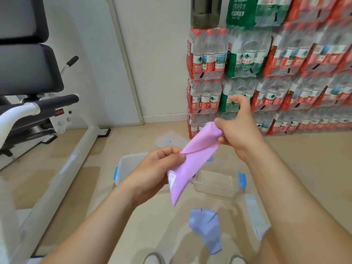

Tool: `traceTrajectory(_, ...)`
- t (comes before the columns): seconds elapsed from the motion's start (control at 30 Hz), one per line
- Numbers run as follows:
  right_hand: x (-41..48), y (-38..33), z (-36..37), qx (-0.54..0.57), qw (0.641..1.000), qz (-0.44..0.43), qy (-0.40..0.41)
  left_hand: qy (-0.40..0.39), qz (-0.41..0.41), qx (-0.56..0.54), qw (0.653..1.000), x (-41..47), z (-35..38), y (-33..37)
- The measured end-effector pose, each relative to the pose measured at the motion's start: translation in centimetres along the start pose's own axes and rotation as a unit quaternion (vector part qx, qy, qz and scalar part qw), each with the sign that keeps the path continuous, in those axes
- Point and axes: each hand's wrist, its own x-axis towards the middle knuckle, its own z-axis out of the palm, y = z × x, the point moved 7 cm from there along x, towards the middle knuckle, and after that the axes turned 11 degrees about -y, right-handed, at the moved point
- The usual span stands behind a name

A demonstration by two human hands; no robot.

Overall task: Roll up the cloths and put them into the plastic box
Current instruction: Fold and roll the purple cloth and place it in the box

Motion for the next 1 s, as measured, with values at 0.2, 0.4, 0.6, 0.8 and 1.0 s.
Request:
traceTrajectory(0.2,0.7,1.4,-0.4,0.122,0.992,0.030,0.029,-0.071,0.042,-0.131,0.988,-1.3,0.0,1.3)
traceTrajectory(0.4,1.0,2.2,-2.1,0.070,0.992,0.048,0.097,-0.091,0.107,-0.041,0.989,-3.2,-2.4,3.7)
traceTrajectory(0.6,1.2,2.2,-2.9,-0.025,0.992,0.038,0.117,0.078,0.133,0.081,0.985,-4.6,-5.1,5.6)
traceTrajectory(0.8,0.4,0.8,-1.9,-0.025,0.984,-0.064,0.163,0.331,0.080,0.360,0.869,-5.5,-6.7,6.4)
traceTrajectory(1.0,-1.4,-1.1,0.7,-0.028,0.975,-0.161,0.152,0.433,0.063,0.454,0.776,-6.1,-7.6,6.5)
